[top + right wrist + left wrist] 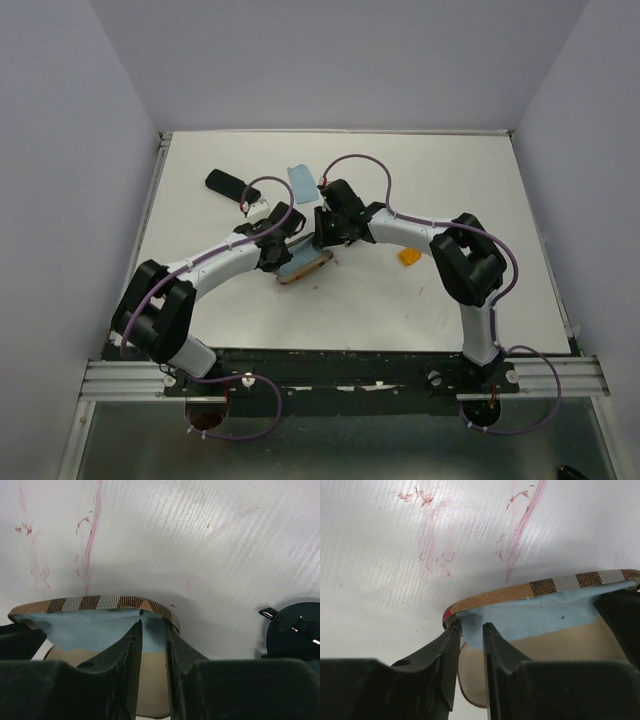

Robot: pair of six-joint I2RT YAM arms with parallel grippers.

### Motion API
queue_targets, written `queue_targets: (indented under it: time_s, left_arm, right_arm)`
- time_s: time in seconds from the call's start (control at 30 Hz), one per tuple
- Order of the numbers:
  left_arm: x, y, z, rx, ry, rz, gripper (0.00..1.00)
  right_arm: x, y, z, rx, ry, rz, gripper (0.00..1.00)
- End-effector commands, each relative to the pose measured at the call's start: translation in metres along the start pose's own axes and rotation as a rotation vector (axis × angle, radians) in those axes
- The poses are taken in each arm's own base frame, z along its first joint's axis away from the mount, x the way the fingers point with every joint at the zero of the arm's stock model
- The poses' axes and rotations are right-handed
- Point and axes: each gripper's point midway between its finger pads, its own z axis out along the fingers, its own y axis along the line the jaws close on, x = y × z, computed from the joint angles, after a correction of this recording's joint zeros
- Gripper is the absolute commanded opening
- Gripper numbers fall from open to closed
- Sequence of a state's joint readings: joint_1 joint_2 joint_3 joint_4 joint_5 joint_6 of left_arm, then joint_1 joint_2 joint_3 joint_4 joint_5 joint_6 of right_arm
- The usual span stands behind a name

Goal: Organize the sunglasses

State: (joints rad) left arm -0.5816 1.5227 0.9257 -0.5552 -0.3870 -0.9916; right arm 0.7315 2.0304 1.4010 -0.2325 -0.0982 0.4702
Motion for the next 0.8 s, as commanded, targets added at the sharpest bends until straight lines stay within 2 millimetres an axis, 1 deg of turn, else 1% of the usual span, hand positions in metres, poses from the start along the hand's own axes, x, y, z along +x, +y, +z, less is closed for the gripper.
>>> queue_targets:
  time_s: [0.0,0.13,0.2,0.33,0.43,0.6,0.67,0.77]
  left_arm:
    - [-0.008,-0.006,-0.017,0.052,-0.007,-0.011,0.36]
    - [-0.006,-0.008,-0.023,0.086,0.001,-0.011,0.36]
    - [-0.005,-0.012,-0.028,0.119,0.002,-0.007,0.34]
    - [-0.006,-0.021,-0.030,0.173,0.002,-0.002,0.26]
    - [-0.004,-0.026,-0.025,0.178,0.013,0.011,0.17]
    - [-0.007,-0.031,-0.014,0.155,0.005,0.015,0.08]
    - [-0.009,-0.028,-0.007,0.123,0.002,0.005,0.06]
    - [-0.008,-0.030,0.000,0.110,0.008,0.000,0.04]
  right_arm:
    - [-0.010,0.003,-0.011,0.006,-0.054,0.013,0.33]
    - [-0.011,0.005,-0.020,-0.007,-0.065,0.017,0.32]
    - [-0.009,0.007,-0.024,-0.021,-0.061,0.015,0.31]
    - [-0.004,0.013,-0.032,-0.055,-0.058,0.024,0.28]
    - [0.000,0.020,-0.033,-0.086,-0.056,0.019,0.25]
    - [0.008,0.034,-0.021,-0.132,-0.031,-0.013,0.21]
    - [0.007,0.040,-0.015,-0.150,-0.037,-0.024,0.21]
    - [0.002,0.045,-0.006,-0.167,-0.060,-0.035,0.21]
